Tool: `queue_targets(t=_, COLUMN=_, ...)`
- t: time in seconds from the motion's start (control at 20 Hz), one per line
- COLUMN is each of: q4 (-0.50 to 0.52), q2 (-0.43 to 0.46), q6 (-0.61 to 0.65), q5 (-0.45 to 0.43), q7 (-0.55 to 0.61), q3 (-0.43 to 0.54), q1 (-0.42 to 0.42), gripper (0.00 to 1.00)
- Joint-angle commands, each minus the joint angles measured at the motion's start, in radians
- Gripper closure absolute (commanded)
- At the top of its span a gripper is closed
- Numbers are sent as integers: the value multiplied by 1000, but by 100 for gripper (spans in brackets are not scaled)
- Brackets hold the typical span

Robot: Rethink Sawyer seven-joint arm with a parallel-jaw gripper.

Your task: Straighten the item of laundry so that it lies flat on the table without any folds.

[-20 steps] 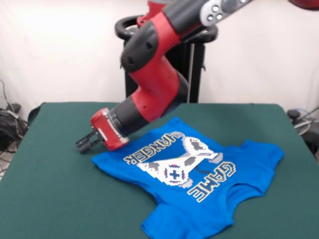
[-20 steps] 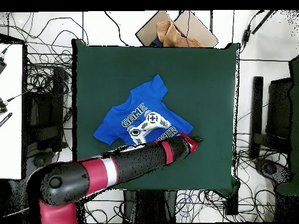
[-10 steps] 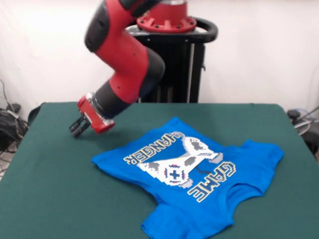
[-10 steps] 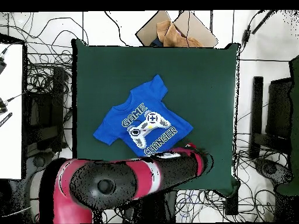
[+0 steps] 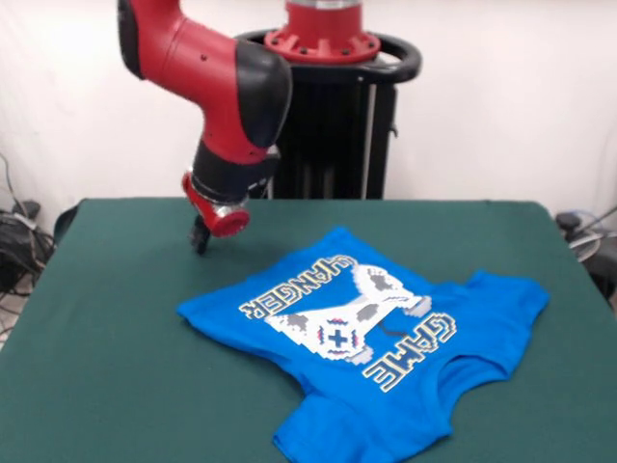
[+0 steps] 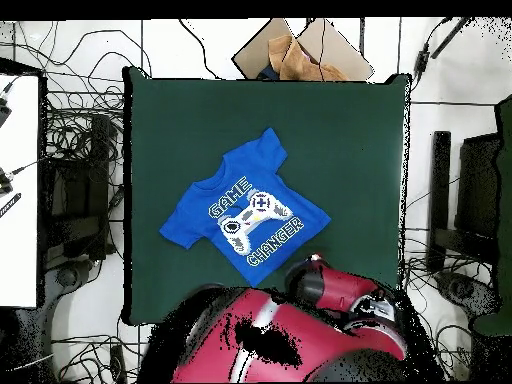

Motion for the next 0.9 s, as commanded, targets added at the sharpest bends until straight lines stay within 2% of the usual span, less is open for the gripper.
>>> queue_targets(t=0.05, q4=68, q2=-118, q6=46, q5=-35, q7=-38, q3=405, q1=-81, gripper=100)
queue_targets(t=0.45, q4=41, q2=-33, q6=-22, q5=-42, q7=21, q3=450, q1=-84, gripper=100)
queue_targets(t=0.65, q4=35, q2=-19, q6=-11, q5=-30, q7=34, q3=463, q1=-76, gripper=100)
queue_targets(t=0.9, q4=32, q2=-31, q6=7, q5=-2, q7=61, q3=433, q1=-29, gripper=100)
